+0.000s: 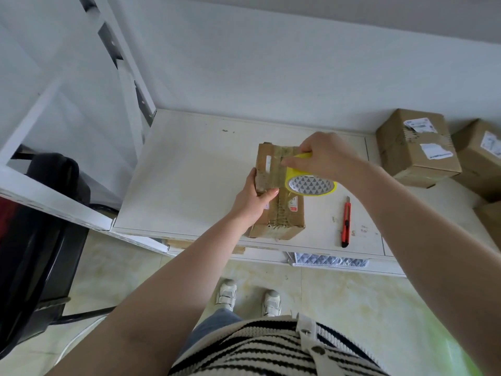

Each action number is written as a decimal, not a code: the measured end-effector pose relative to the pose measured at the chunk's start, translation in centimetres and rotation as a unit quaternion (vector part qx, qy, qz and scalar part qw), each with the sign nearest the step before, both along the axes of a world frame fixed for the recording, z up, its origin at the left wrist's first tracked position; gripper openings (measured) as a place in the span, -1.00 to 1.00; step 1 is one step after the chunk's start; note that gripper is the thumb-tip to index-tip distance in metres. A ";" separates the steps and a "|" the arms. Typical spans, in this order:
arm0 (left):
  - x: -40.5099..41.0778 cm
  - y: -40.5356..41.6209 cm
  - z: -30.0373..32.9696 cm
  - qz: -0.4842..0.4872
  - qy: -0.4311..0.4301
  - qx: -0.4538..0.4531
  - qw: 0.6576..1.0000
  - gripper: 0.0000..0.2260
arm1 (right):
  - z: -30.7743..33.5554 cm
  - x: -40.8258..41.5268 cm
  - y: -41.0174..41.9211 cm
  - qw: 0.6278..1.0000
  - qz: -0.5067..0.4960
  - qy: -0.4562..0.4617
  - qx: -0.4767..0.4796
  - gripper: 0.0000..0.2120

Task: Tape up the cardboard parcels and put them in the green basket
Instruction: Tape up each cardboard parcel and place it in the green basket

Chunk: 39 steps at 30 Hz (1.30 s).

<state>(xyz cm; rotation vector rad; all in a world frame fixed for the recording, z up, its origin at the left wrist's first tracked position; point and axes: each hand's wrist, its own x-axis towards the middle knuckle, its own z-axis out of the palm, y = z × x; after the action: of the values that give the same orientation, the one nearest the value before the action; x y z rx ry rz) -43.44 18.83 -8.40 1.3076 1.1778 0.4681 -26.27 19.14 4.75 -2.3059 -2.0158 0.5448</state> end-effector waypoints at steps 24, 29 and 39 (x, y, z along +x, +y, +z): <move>1.1 0.5 0.6 0.081 0.104 -0.018 0.991 -0.55 | -1.6 1.7 -0.7 1.000 0.013 -0.015 0.006 -0.43; 1.3 0.5 0.4 0.091 0.102 -0.014 0.990 -0.64 | -3.7 5.1 -1.4 0.998 -0.040 -0.036 -0.037 -0.48; 1.2 0.6 1.4 0.081 0.062 -0.075 0.992 -0.72 | -9.5 7.1 -1.7 0.979 -0.103 0.141 -0.108 -0.44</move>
<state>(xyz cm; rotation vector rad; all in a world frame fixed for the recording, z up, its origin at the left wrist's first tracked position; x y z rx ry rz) -42.21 19.44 -7.00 1.1297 1.4035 0.4100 -19.14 17.47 -4.74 -2.3500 -1.6390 1.0528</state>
